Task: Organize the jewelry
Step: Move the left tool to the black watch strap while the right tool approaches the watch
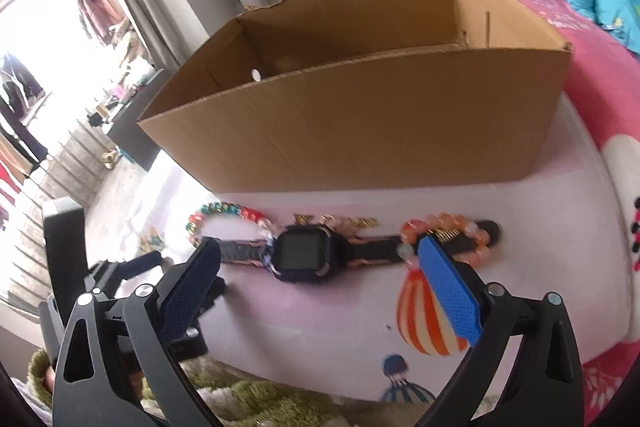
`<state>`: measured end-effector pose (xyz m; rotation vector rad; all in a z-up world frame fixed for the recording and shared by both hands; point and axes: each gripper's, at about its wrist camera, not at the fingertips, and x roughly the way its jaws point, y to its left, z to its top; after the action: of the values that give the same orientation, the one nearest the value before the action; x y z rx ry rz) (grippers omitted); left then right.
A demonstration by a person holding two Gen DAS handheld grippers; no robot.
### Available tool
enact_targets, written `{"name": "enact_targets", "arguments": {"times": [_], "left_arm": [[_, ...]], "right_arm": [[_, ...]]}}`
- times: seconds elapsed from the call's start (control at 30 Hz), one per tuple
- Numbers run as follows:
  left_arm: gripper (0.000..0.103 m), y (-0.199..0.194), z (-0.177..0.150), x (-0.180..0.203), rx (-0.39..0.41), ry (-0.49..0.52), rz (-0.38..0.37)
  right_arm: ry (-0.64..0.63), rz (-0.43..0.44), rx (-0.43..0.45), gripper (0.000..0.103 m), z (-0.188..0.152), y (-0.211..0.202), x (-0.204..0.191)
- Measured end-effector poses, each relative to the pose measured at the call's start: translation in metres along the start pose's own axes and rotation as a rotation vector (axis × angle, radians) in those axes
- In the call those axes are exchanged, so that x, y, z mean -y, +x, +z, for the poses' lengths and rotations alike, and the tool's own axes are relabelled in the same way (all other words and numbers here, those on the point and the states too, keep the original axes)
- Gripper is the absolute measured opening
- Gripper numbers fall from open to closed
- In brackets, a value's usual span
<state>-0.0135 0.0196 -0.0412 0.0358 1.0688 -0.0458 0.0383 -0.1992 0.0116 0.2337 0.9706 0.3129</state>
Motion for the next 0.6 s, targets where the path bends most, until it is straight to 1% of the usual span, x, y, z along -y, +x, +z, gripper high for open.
{"name": "enact_targets", "arguments": {"times": [0.07,0.1,0.27,0.3,0.33,0.47,0.6], "left_arm": [[0.096,0.000,0.004,0.003,-0.006,0.003,0.001],[0.096,-0.001,0.004,0.004,-0.009,0.003,0.001],[0.096,-0.001,0.010,0.005,-0.022,-0.006,0.007],[0.096,0.007,0.019,-0.005,-0.025,-0.009,0.007],[0.096,0.008,0.020,-0.006,-0.026,-0.012,0.007],[0.096,0.008,0.018,-0.008,-0.030,-0.017,0.008],[0.096,0.009,0.020,-0.011,-0.034,-0.019,0.008]], "right_arm": [[-0.008,0.002,0.003,0.094,0.006,0.003,0.001],[-0.010,0.005,0.004,0.092,0.001,0.002,-0.006],[-0.024,0.001,-0.017,0.084,0.003,0.009,-0.012],[-0.028,0.000,-0.024,0.082,0.002,0.010,-0.012],[-0.033,-0.003,-0.031,0.080,0.001,0.011,-0.013],[-0.034,-0.006,-0.043,0.076,-0.002,0.010,-0.018],[-0.035,-0.020,-0.053,0.076,-0.003,0.010,-0.018]]}}
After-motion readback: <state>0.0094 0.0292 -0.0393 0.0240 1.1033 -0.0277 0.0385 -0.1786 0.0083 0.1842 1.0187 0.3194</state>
